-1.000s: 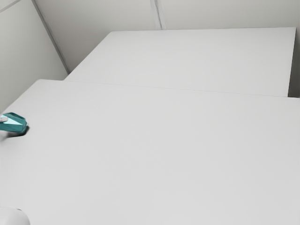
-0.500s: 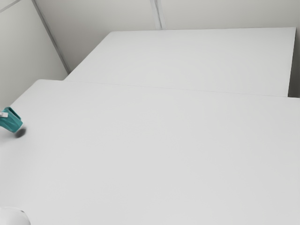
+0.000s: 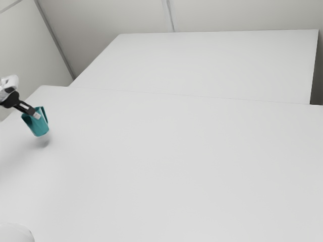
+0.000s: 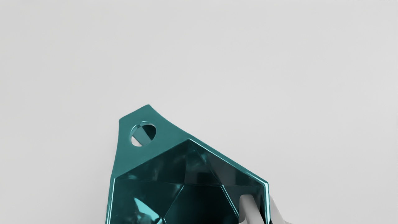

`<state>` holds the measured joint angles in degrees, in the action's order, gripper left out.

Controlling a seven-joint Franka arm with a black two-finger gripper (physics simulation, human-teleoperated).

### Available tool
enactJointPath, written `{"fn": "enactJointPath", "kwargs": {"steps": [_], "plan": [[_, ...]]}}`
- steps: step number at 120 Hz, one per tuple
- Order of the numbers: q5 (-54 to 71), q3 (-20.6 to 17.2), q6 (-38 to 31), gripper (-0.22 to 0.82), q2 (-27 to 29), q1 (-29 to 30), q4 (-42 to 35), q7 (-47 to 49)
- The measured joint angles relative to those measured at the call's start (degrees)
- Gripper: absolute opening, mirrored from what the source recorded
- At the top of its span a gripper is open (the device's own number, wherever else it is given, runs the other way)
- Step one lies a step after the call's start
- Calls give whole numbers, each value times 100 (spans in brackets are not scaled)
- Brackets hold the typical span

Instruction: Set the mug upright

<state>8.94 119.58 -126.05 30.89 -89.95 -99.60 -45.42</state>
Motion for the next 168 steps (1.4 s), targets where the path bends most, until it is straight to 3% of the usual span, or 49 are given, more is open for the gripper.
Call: {"fn": "enactJointPath", "kwargs": {"steps": [57,68,77,95,114,149,160,168], "plan": [[-323,-936,-1597,-18,-1031,44,-1609,175],[-508,-1524,-1724,-18,-1231,479,-1895,196],[-639,-1800,-1793,-18,-1309,691,-2103,211],[-850,-3546,-1874,-18,-1340,2178,-2691,245],[-987,-4611,-1953,-18,-1335,2929,-3108,316],[-1067,-5519,-2177,-18,-1349,3147,-3599,563],[-1087,-6125,-2260,-18,-1357,3527,-3762,675],[-1095,-6315,-2301,-18,-1401,3614,-3836,762]]}}
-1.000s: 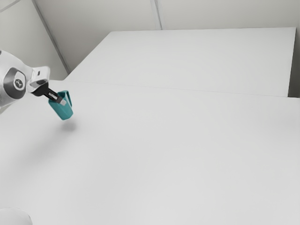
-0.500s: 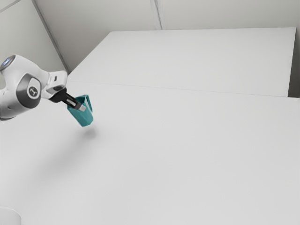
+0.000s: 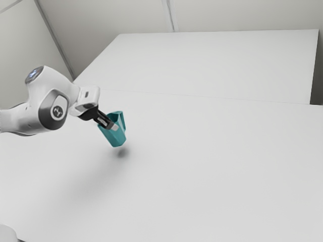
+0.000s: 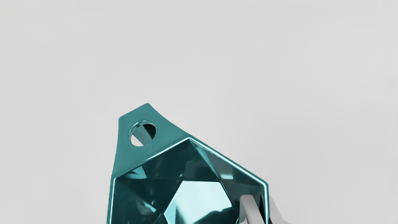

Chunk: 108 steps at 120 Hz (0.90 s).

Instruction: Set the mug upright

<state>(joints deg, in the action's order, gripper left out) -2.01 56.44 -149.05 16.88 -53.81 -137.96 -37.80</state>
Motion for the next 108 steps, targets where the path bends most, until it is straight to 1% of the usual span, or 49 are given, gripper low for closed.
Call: {"fn": "enactJointPath", "kwargs": {"steps": [36,77,108], "plan": [[-3,-240,-333,-18,-310,-20,-244,314],[-10,-263,-763,-18,-606,-255,-340,535],[-19,-257,-1006,-18,-822,-273,-348,631]]}}
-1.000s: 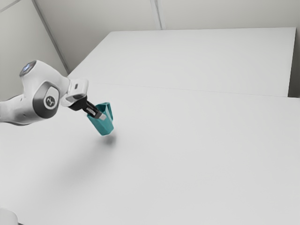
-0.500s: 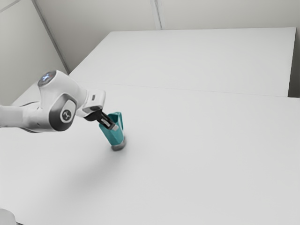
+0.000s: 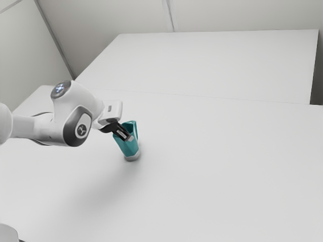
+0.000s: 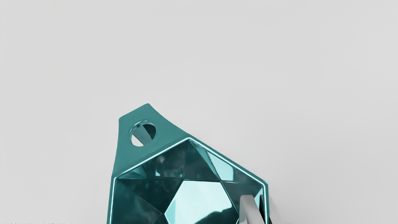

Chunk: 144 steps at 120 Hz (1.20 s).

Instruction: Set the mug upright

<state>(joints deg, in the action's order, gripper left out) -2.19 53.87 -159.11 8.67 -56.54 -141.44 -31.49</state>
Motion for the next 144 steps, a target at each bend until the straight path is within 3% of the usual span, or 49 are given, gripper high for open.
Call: {"fn": "enactJointPath", "kwargs": {"steps": [44,73,97,108,121,144], "plan": [[-8,2,-162,-16,-140,20,-65,77],[-92,1,-199,29,-132,-23,-78,102],[-122,-165,-89,48,40,64,28,109],[-125,-348,358,53,191,200,392,126],[-110,-869,1318,56,262,751,1057,311],[287,-990,3584,59,-161,832,3109,860]]}}
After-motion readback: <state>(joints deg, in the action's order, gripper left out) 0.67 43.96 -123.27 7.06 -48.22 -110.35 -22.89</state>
